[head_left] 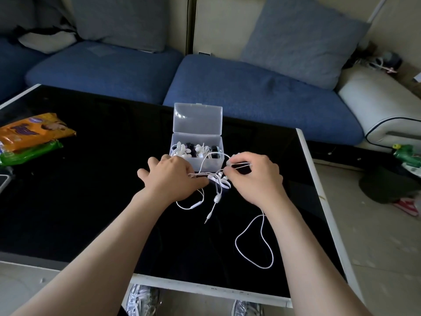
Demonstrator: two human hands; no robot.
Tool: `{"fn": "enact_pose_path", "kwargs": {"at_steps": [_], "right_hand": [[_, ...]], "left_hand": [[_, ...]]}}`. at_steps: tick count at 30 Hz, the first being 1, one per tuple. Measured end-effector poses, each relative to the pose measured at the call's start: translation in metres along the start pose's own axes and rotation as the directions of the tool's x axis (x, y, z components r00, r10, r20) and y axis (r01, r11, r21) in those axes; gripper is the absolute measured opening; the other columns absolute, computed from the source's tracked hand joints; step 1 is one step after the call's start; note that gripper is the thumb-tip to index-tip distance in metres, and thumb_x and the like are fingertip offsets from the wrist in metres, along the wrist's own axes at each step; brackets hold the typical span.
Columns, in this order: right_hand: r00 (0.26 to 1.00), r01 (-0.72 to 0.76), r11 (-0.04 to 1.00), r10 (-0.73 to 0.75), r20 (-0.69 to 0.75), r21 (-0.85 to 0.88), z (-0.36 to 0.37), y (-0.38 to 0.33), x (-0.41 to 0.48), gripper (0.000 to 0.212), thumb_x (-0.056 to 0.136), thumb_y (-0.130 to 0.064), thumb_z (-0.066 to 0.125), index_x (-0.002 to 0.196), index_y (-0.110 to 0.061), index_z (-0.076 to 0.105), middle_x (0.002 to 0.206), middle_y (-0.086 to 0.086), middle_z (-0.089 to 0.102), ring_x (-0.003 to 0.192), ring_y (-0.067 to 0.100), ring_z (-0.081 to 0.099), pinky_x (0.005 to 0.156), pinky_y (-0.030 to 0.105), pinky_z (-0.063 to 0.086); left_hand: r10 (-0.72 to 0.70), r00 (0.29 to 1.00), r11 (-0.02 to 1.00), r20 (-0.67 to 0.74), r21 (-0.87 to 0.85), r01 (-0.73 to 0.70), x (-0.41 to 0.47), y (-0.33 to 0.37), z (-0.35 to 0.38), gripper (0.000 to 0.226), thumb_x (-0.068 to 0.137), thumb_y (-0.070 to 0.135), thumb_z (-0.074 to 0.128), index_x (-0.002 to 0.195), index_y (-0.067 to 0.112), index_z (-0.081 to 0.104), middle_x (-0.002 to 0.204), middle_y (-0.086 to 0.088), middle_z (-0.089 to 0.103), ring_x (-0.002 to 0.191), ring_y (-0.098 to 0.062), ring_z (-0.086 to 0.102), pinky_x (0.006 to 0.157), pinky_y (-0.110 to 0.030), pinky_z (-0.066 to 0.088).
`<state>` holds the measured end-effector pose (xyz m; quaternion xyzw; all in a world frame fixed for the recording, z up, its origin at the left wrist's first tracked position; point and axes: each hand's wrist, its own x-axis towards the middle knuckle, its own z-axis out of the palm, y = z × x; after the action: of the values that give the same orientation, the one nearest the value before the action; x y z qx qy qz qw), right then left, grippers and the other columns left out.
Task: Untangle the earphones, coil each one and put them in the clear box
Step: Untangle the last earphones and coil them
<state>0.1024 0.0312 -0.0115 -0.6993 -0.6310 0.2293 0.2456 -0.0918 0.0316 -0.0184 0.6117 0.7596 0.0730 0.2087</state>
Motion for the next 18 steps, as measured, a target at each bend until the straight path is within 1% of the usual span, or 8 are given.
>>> {"fn": "enact_pose_path", "kwargs": {"at_steps": [2, 4, 7, 10, 12, 14, 15, 18], "right_hand": [[1.000, 0.004, 0.991, -0.005, -0.006, -0.132, 0.000, -0.001, 0.000, 0.017, 0.096, -0.050, 0.070, 0.111, -0.045, 0.075, 0.129, -0.011, 0.069, 0.121, 0.032, 0.051, 0.091, 0.042, 0.033], [1.000, 0.004, 0.983, -0.007, -0.011, -0.183, 0.000, 0.001, 0.000, 0.013, 0.100, -0.047, 0.067, 0.105, -0.043, 0.079, 0.126, -0.007, 0.070, 0.118, 0.034, 0.050, 0.088, 0.043, 0.029], [1.000, 0.028, 0.989, -0.029, -0.001, -0.148, 0.000, 0.005, 0.000, 0.023, 0.100, -0.047, 0.067, 0.087, -0.033, 0.080, 0.098, -0.005, 0.075, 0.108, 0.032, 0.058, 0.086, 0.044, 0.034], [0.999, 0.031, 0.993, -0.034, -0.023, -0.114, -0.003, 0.006, -0.002, 0.039, 0.102, -0.045, 0.063, 0.067, -0.029, 0.068, 0.071, -0.007, 0.064, 0.095, 0.033, 0.064, 0.090, 0.046, 0.042], [0.998, 0.051, 0.994, -0.055, -0.044, -0.095, -0.005, 0.007, -0.006, 0.017, 0.103, -0.034, 0.065, 0.089, -0.037, 0.075, 0.081, -0.011, 0.070, 0.101, 0.027, 0.067, 0.098, 0.047, 0.043], [0.997, 0.054, 0.996, -0.058, -0.054, -0.073, -0.006, 0.007, -0.013, 0.026, 0.101, -0.018, 0.066, 0.119, -0.035, 0.075, 0.094, -0.010, 0.079, 0.106, 0.020, 0.070, 0.103, 0.046, 0.046], [0.994, 0.077, 0.997, -0.079, -0.071, -0.030, -0.006, 0.008, -0.015, 0.031, 0.099, -0.011, 0.065, 0.120, -0.030, 0.076, 0.093, -0.009, 0.081, 0.103, 0.015, 0.072, 0.102, 0.043, 0.051], [0.984, 0.145, 0.972, -0.122, -0.132, 0.185, -0.009, 0.005, -0.028, 0.033, 0.099, -0.001, 0.061, 0.114, -0.024, 0.080, 0.091, -0.009, 0.080, 0.087, -0.003, 0.073, 0.080, 0.012, 0.055]], "left_hand": [[-0.033, 0.999, 0.999, -0.029, -0.020, 0.033, 0.002, -0.003, 0.001, 0.037, 0.084, 0.070, 0.070, 0.101, 0.038, 0.073, 0.127, 0.001, 0.055, 0.128, -0.036, 0.040, 0.104, -0.053, 0.029], [-0.070, 0.997, 0.997, -0.033, -0.028, 0.069, 0.003, -0.005, 0.002, 0.028, 0.087, 0.059, 0.068, 0.104, 0.037, 0.072, 0.128, 0.000, 0.055, 0.128, -0.036, 0.042, 0.108, -0.055, 0.028], [-0.116, 0.993, 0.993, 0.020, -0.031, 0.117, 0.002, -0.006, 0.001, 0.033, 0.086, 0.056, 0.061, 0.109, 0.035, 0.070, 0.127, 0.000, 0.053, 0.129, -0.036, 0.041, 0.109, -0.056, 0.026], [-0.120, 0.992, 0.992, 0.041, -0.031, 0.122, 0.001, -0.009, -0.001, 0.039, 0.088, 0.062, 0.054, 0.106, 0.030, 0.070, 0.127, 0.000, 0.055, 0.129, -0.036, 0.040, 0.109, -0.058, 0.026], [-0.099, 0.995, 0.995, 0.027, -0.024, 0.099, -0.005, -0.009, -0.002, 0.042, 0.090, 0.064, 0.050, 0.098, 0.028, 0.070, 0.122, 0.000, 0.056, 0.124, -0.034, 0.040, 0.108, -0.058, 0.026], [-0.075, 0.997, 0.997, 0.027, -0.011, 0.075, -0.013, -0.007, -0.001, 0.046, 0.090, 0.065, 0.048, 0.088, 0.025, 0.070, 0.114, 0.001, 0.058, 0.116, -0.030, 0.038, 0.108, -0.058, 0.026], [-0.067, 0.997, 0.998, 0.028, -0.005, 0.067, -0.017, -0.007, 0.000, 0.050, 0.089, 0.067, 0.047, 0.084, 0.023, 0.070, 0.109, 0.001, 0.060, 0.114, -0.029, 0.039, 0.108, -0.058, 0.025], [-0.040, 0.999, 0.999, 0.031, -0.020, 0.041, -0.029, -0.008, 0.006, 0.061, 0.084, 0.074, 0.042, 0.071, 0.019, 0.066, 0.095, -0.002, 0.066, 0.107, -0.029, 0.052, 0.109, -0.060, 0.026]]}}
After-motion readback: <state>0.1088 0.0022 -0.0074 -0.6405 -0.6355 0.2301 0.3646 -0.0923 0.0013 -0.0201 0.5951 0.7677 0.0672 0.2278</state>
